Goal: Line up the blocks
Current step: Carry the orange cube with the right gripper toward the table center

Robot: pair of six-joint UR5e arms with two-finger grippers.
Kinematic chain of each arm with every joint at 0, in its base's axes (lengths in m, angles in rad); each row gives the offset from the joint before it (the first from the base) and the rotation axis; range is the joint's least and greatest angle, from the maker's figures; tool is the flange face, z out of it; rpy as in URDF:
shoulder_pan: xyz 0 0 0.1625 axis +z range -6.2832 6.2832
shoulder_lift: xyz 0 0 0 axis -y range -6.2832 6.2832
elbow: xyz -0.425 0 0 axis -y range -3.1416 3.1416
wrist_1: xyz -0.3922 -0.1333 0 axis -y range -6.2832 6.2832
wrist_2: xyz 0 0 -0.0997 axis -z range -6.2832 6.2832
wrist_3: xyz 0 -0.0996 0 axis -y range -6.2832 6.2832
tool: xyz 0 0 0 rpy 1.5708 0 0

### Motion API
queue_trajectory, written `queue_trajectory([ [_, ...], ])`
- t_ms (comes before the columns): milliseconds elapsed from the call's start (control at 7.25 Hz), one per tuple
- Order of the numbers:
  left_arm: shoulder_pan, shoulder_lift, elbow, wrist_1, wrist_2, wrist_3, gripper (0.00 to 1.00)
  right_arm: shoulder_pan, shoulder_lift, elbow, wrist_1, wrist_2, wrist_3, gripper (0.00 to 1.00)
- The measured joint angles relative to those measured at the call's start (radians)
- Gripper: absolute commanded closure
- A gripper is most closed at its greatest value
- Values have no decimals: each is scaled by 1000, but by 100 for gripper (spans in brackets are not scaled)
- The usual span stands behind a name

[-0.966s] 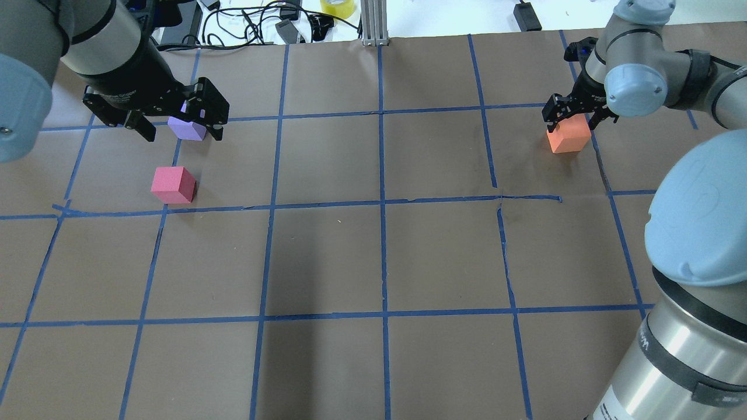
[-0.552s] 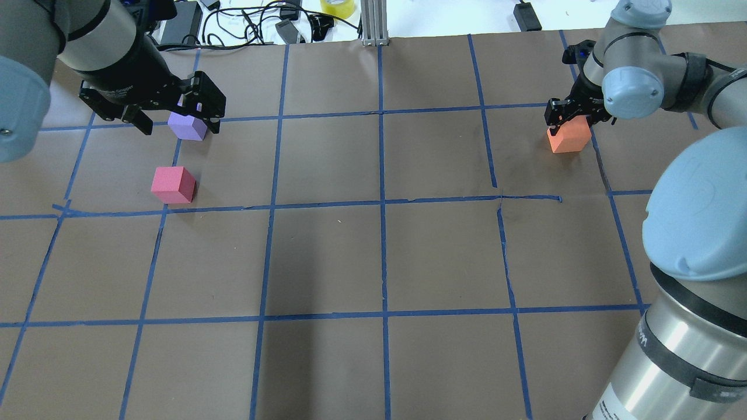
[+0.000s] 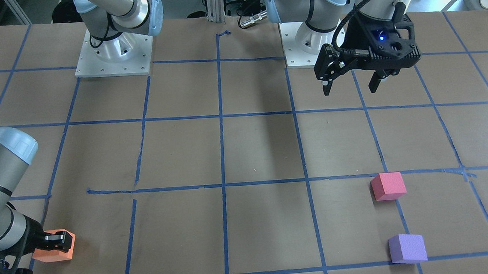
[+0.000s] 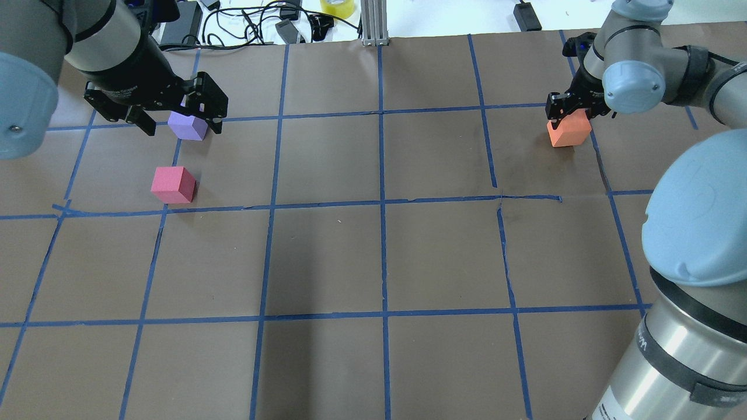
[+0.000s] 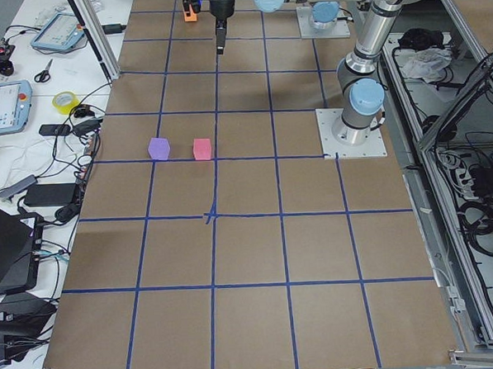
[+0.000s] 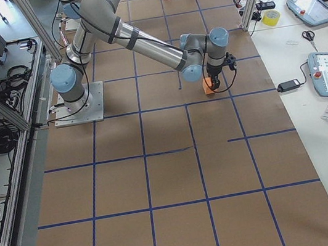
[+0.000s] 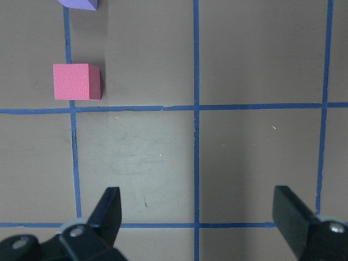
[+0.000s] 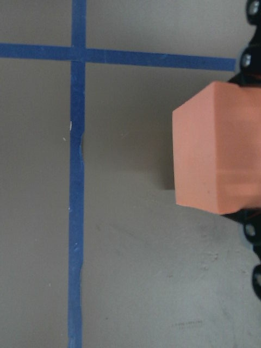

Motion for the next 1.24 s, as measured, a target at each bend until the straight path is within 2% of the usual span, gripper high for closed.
queue_trajectory([
  [276, 3, 2, -1, -1, 2, 6, 0, 86, -15, -41, 21, -8, 24, 62],
  [690, 9, 5, 0, -2, 5, 9, 0, 285, -3, -109, 50, -13, 197, 59],
  [1241, 74, 11, 1, -5, 6, 105, 0, 537, 125, -273, 68, -43, 517, 57],
])
